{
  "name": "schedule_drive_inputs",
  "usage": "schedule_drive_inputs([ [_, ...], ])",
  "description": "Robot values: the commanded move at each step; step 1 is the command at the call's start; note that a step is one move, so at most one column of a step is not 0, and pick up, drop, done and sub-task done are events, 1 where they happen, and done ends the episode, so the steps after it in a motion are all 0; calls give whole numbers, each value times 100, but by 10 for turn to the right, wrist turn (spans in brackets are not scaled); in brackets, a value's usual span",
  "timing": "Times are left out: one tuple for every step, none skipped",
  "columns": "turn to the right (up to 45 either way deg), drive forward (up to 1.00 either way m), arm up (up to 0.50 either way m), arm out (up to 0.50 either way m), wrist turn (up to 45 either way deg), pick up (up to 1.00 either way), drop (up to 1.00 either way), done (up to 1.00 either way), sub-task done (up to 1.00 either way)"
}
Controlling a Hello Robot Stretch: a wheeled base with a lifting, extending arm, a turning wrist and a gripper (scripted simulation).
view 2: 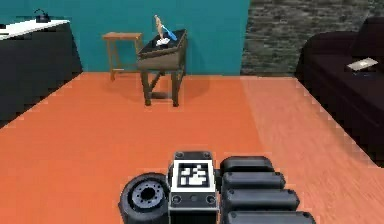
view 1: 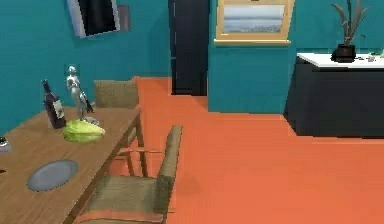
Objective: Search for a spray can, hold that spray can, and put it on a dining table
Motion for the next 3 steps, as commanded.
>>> schedule_drive_inputs([
  [-450,0,0,0,0,0,0,0,0],
  [-450,0,0,0,0,0,0,0,0],
  [-300,0,0,0,0,0,0,0,0],
])
